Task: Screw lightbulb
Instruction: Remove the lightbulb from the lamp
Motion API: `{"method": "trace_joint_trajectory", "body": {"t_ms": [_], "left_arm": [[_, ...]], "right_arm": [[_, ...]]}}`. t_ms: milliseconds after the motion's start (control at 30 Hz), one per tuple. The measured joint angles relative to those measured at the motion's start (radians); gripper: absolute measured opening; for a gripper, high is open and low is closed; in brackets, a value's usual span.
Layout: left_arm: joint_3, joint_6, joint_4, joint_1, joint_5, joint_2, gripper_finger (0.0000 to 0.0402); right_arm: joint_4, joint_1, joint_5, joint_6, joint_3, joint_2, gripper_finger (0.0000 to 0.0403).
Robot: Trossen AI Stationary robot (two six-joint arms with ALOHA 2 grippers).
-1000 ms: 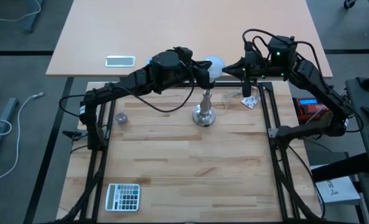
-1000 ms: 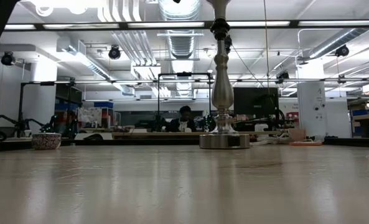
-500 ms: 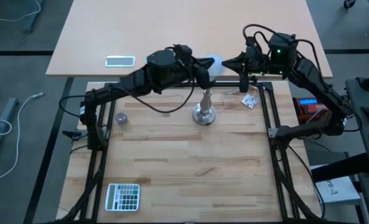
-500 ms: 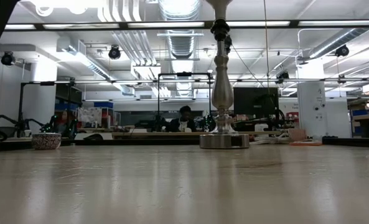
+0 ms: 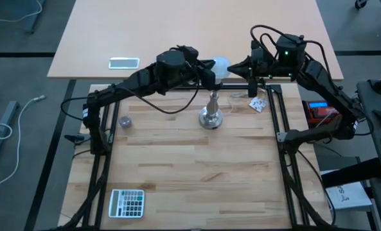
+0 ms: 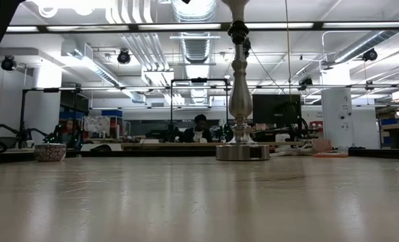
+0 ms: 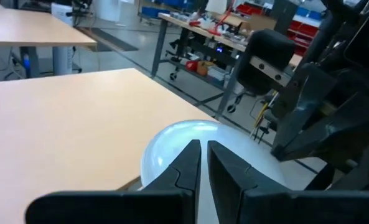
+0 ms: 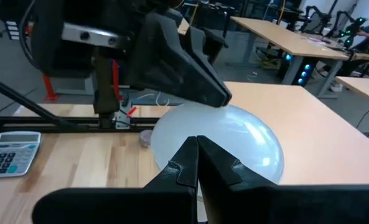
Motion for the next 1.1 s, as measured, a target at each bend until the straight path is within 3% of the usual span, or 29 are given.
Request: {"method": "trace_joint_trajectory", "body": {"t_ms": [367, 500, 1100], "left_arm": [[-0.002, -0.043, -0.021, 0.001, 0.022, 0.0, 0.002], [-0.002, -0.064, -0.017, 0.002, 0.03, 0.004, 0.002], [-0.03, -0.13, 0.099, -0.02, 0.075, 0.009, 0.002]], "right_arm": [[-0.004, 0.0, -0.004, -0.02, -0.014, 0.023, 0.0], [-0.003, 0.001, 0.038, -0.05, -0.015, 0.022, 0.0], [0.018, 0.0, 0.104, -0.12, -0.018, 0.028, 0.0]]}}
